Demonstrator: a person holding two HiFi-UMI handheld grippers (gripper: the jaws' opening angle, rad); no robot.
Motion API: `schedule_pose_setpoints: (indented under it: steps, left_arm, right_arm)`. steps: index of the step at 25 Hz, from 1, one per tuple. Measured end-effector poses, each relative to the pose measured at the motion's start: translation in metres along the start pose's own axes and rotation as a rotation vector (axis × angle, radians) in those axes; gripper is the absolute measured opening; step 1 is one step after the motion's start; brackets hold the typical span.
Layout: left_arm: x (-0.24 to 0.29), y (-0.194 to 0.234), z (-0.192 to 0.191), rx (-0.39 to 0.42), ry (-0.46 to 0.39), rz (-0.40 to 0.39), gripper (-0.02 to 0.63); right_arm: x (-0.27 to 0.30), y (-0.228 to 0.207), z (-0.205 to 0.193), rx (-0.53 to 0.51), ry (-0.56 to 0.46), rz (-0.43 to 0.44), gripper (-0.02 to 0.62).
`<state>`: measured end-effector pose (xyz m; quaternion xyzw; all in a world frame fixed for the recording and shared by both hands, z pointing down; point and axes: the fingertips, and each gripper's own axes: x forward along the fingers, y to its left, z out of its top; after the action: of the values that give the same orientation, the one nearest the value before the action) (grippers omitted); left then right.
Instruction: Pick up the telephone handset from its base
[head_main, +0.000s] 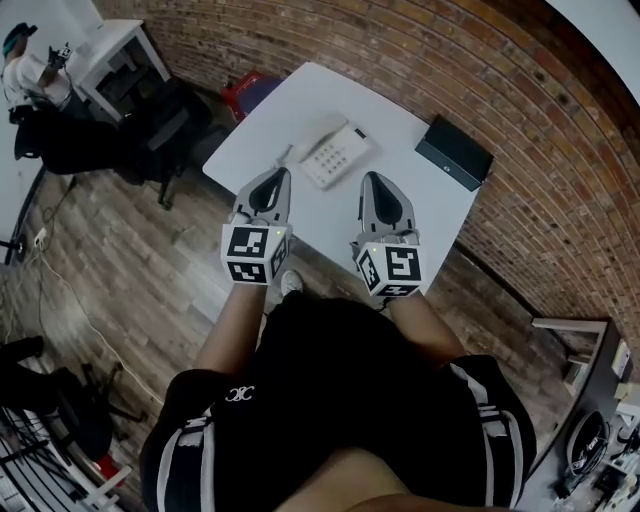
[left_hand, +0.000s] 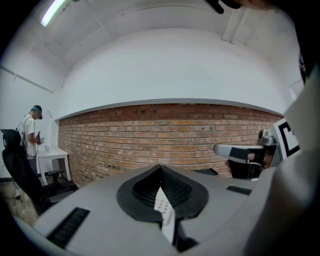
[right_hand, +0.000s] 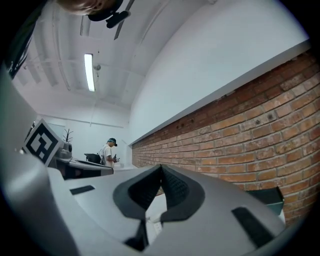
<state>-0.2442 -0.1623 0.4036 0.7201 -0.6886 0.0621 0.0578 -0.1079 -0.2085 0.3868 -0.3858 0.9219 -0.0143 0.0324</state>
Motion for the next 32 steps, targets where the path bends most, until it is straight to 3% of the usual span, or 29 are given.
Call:
schedule_pose_setpoints:
  steps: [13, 23, 26, 32]
  left_arm:
    - [0.123, 0.059, -0.05, 0.027, 0.185, -0.226, 0.002]
    - [0.204, 0.055, -0.114, 0.086, 0.353, -0.282, 0.005]
    - [0.225, 0.053, -0.129, 0.106, 0.39, -0.289, 0.099]
    - [0.261, 0.051, -0.163, 0.181, 0.483, -0.297, 0.179]
  right_arm:
    - [0.06, -0.019, -0.019, -0.006, 0.068, -0.255, -0.002]
    - [0.058, -0.06, -0.023, -0.005, 0.083, -0.358, -0.002]
    - [0.058, -0.072, -0.028, -0.006, 0.1, -0.372, -0.002]
    - [0.049, -0.096, -0.035, 0.009, 0.11, -0.416, -0.002]
